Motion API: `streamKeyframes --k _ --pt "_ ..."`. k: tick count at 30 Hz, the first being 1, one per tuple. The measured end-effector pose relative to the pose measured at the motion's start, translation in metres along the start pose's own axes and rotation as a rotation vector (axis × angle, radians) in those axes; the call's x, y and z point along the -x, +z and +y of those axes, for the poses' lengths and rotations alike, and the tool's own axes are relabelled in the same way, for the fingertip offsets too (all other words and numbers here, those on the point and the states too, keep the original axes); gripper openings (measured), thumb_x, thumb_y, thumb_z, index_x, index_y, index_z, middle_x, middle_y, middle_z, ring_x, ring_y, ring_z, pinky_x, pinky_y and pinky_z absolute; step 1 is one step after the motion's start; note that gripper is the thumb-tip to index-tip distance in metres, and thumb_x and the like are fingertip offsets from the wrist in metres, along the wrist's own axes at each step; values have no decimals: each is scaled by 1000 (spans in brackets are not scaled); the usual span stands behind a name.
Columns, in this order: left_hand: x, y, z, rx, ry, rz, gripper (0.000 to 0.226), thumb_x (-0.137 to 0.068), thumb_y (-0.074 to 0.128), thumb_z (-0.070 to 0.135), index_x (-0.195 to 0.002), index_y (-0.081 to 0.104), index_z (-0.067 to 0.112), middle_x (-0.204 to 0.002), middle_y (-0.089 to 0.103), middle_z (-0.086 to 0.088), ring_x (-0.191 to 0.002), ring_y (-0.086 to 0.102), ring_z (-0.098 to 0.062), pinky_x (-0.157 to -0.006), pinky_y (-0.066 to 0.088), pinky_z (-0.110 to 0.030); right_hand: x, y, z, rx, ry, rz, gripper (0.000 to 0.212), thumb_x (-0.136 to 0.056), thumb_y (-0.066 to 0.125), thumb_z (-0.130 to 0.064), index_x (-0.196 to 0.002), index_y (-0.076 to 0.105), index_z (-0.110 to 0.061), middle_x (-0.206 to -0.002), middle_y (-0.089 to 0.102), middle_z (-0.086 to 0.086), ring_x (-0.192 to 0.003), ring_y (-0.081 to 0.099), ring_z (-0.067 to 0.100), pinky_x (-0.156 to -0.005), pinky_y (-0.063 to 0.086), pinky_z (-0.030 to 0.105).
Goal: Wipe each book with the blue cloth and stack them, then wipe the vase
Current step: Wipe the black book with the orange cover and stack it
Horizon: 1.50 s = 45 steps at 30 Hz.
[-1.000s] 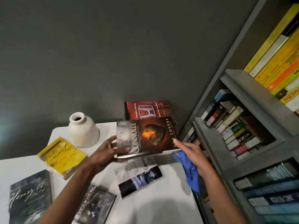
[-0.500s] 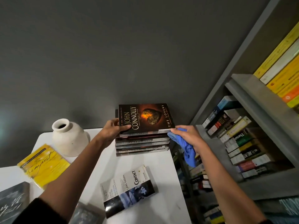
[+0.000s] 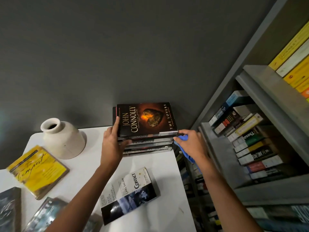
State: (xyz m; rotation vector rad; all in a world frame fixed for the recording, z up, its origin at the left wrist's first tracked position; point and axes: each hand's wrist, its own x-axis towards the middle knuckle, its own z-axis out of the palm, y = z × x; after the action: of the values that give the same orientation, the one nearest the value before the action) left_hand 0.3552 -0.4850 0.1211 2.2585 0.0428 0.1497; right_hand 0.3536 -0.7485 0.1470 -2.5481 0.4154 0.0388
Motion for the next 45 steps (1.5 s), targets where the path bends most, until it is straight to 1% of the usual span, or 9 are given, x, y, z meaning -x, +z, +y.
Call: streamKeyframes --k 5,20,24,27,31,35,39,42,45 --pt "0 2 -12 -66 87 33 72 -78 79 11 -143 48 12 -121 61 -18 -107 58 -34 -96 50 -47 -2 7 -4 185 -98 106 31 -86 67 -43 -108 70 -21 -101 67 5 -94 61 25 -74 48 31" --pt "-1 -1 -13 -90 142 19 69 -81 75 9 -144 46 7 -125 60 -20 -113 54 -35 -98 46 -44 -2 12 -5 281 -128 129 33 -89 63 -42 -110 69 -18 -101 65 4 -94 56 20 -73 48 31" --pt "-1 -2 -12 -108 146 -8 70 -84 73 13 -147 42 9 -132 55 -19 -121 49 -34 -104 43 -44 0 14 -6 228 -68 123 35 -86 66 -44 -109 70 -18 -101 67 5 -92 60 23 -74 53 35" --pt "5 -10 -12 -103 186 -41 71 -86 71 9 -149 38 9 -138 47 -20 -126 49 -34 -107 42 -45 10 14 -8 185 39 82 44 -84 68 -45 -119 65 -19 -108 68 9 -98 62 27 -81 53 37" --pt "39 -27 -20 -66 233 45 61 -90 67 8 -145 41 7 -127 50 -17 -111 56 -31 -95 50 -41 37 20 -6 143 138 43 43 -84 70 -42 -121 62 -21 -115 65 10 -107 59 30 -79 47 35" --pt "97 -36 -41 0 100 72 47 -89 66 3 -133 52 3 -113 56 -16 -96 61 -30 -86 54 -45 74 38 2 36 158 -77 28 -81 73 -40 -98 69 -18 -101 69 7 -91 62 26 -70 42 27" --pt "159 -46 -68 25 -95 93 29 -87 66 2 -116 62 5 -106 62 -12 -94 61 -31 -83 53 -46 118 62 -1 -66 119 -189 21 -78 76 -34 -78 69 -14 -84 71 8 -79 64 25 -71 50 29" --pt "194 -63 -94 21 -264 122 27 -88 64 2 -115 61 3 -109 61 -15 -103 59 -35 -88 50 -43 157 81 -10 -86 114 -298 24 -78 75 -38 -76 68 -15 -81 69 6 -77 64 24 -72 52 32" --pt "209 -90 -121 -88 -380 141 24 -92 59 4 -115 59 -4 -115 55 -25 -114 47 -40 -95 36 -41 196 104 -22 -106 84 -420 23 -80 73 -37 -76 65 -16 -86 70 3 -81 64 22 -75 51 32"
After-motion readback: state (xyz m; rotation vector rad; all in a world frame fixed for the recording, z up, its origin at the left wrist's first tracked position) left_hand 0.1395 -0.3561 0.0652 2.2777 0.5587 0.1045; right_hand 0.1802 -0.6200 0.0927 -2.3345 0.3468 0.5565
